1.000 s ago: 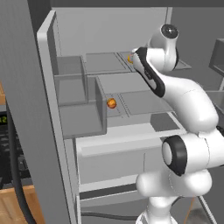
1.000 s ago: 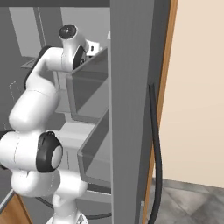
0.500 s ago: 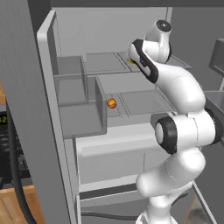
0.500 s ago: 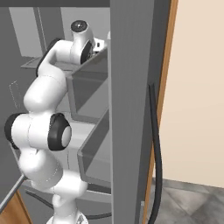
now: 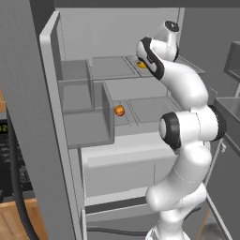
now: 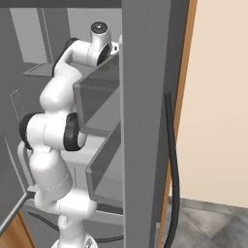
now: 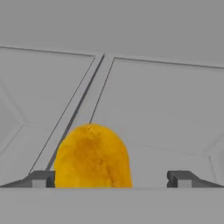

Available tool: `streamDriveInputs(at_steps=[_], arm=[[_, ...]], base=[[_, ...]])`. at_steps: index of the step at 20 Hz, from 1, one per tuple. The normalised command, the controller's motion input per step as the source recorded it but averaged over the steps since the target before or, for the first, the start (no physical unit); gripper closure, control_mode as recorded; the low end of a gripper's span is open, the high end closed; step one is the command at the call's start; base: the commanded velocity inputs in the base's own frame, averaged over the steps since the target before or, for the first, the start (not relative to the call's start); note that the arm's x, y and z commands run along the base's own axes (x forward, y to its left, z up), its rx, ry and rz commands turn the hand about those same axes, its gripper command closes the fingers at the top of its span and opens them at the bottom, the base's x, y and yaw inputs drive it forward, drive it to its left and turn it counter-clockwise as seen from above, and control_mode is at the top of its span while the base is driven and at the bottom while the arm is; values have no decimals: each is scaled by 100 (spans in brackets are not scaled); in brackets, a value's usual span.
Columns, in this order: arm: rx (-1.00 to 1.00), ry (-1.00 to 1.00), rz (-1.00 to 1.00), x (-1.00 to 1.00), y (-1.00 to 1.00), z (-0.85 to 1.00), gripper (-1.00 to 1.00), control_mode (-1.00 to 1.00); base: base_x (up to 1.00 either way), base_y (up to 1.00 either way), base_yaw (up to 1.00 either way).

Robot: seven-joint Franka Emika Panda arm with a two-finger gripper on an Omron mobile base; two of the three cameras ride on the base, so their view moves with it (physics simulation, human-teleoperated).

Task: Retrieve the mango and peach from the fridge and place them into the bowl on the dining table.

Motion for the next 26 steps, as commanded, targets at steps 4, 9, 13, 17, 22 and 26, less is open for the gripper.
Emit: streamDriveInputs(at_steps=[4,9,13,17,22,26], arm=[[0,-3,3,30,1,-46,-100,-100],[-5,-11,2,8,24,-62,100,-100],[-11,-28,1,-4,39,-67,100,-100],[-7,-40,0,-24,15,-37,100,-100],[0,-20,0,-93,12,4,100,-100],[-1,-14,-3,-100,46,8,100,-100]], base=[[0,0,0],[0,0,0],[0,0,0],[0,0,0],[0,0,0],[0,0,0]])
